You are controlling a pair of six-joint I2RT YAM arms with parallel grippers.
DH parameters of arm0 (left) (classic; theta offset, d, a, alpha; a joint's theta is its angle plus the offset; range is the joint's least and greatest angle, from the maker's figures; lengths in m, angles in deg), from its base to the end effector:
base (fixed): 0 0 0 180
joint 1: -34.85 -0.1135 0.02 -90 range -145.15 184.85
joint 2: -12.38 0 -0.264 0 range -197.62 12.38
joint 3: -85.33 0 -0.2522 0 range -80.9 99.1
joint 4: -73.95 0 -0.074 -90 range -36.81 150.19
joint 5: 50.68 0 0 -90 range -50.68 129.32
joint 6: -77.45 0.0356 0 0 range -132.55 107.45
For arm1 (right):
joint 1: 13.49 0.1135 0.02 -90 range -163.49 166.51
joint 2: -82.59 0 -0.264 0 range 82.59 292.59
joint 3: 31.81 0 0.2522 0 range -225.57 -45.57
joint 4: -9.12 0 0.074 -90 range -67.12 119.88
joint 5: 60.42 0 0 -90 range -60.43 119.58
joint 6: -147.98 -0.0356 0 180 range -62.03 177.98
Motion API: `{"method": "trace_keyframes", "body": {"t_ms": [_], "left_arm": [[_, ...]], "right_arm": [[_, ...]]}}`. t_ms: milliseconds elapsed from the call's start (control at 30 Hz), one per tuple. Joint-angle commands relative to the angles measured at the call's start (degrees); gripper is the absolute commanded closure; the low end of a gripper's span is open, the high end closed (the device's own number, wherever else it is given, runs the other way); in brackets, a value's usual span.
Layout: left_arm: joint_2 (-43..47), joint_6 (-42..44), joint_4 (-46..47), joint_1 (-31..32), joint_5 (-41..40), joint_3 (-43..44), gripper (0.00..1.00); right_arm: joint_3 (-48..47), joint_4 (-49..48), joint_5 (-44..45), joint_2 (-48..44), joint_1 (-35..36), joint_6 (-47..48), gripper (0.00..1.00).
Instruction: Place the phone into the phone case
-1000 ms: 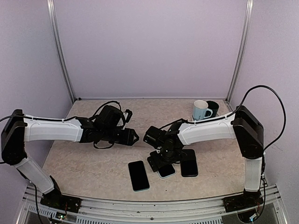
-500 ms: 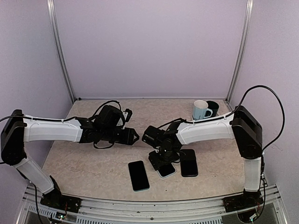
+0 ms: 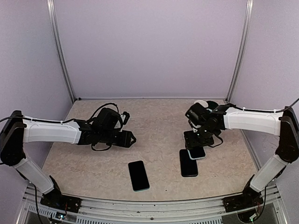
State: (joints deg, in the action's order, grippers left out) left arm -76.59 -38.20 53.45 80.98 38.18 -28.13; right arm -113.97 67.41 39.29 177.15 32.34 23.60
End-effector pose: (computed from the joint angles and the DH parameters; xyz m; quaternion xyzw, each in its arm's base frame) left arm 0.2283 -0.2364 0.2066 0.1591 0.9029 -0.2267 0.3288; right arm 0.2296 0.2278 0.2196 -0.0839 0.9788 0.0438 0.1816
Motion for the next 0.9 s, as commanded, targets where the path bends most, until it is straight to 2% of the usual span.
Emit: {"method": "trace_keyframes", "body": {"t_ms": [0, 67, 133, 267, 433, 467, 500, 533, 600, 633, 700, 767, 867], "left_arm": [[2.6, 1.4, 0.9, -0.7, -0.9, -1.5, 0.49], [2.9, 1.6, 0.7, -0.8, -1.0, -2.0, 0.49], [3.2, 1.7, 0.5, -0.9, -1.0, -2.6, 0.5], [3.8, 1.7, -0.1, -1.0, -1.6, -4.2, 0.5], [5.8, 0.7, -0.4, -1.0, -1.6, -6.7, 0.5], [6.1, 0.3, -0.5, -1.0, -1.4, -7.3, 0.5], [6.6, -0.1, -0.6, -1.0, -1.2, -7.9, 0.5], [7.2, -0.6, -0.8, -1.0, -0.8, -8.5, 0.51], [8.0, -1.5, -1.9, -0.7, -0.3, -10.1, 0.53], [8.3, -2.0, -2.5, -0.4, -0.1, -10.8, 0.55], [8.9, -3.2, -3.9, 0.8, -0.3, -12.3, 0.58], [9.3, -4.3, -5.1, 2.4, -0.5, -14.1, 0.6], [8.7, -6.0, -5.9, 4.3, 0.2, -16.8, 0.63]], "right_arm": [[12.4, -0.3, -5.3, -9.4, -9.1, 3.8, 0.56], [16.7, -2.0, -9.5, -11.2, -13.0, 9.4, 0.56], [18.5, -2.1, -8.7, -11.6, -15.3, 12.4, 0.57], [20.2, -4.5, -9.4, -9.7, -21.3, 13.9, 0.57], [20.5, -4.7, -8.9, -4.9, -23.2, 13.8, 0.54], [20.3, -4.2, -8.5, -4.5, -23.2, 13.5, 0.5], [20.1, -3.5, -7.9, -4.4, -23.2, 13.3, 0.41], [19.7, -2.8, -7.3, -4.7, -23.2, 13.0, 0.24], [18.3, -0.2, -5.4, -5.5, -23.2, 12.4, 0.08], [17.1, 1.3, -4.4, -5.9, -23.1, 12.1, 0.05], [14.0, 4.7, -2.2, -7.0, -21.8, 10.7, 0.03], [9.5, 7.4, 1.0, -7.8, -17.7, 7.7, 0.06], [1.3, 7.6, 2.8, -5.8, -7.0, 3.4, 0.14]]}}
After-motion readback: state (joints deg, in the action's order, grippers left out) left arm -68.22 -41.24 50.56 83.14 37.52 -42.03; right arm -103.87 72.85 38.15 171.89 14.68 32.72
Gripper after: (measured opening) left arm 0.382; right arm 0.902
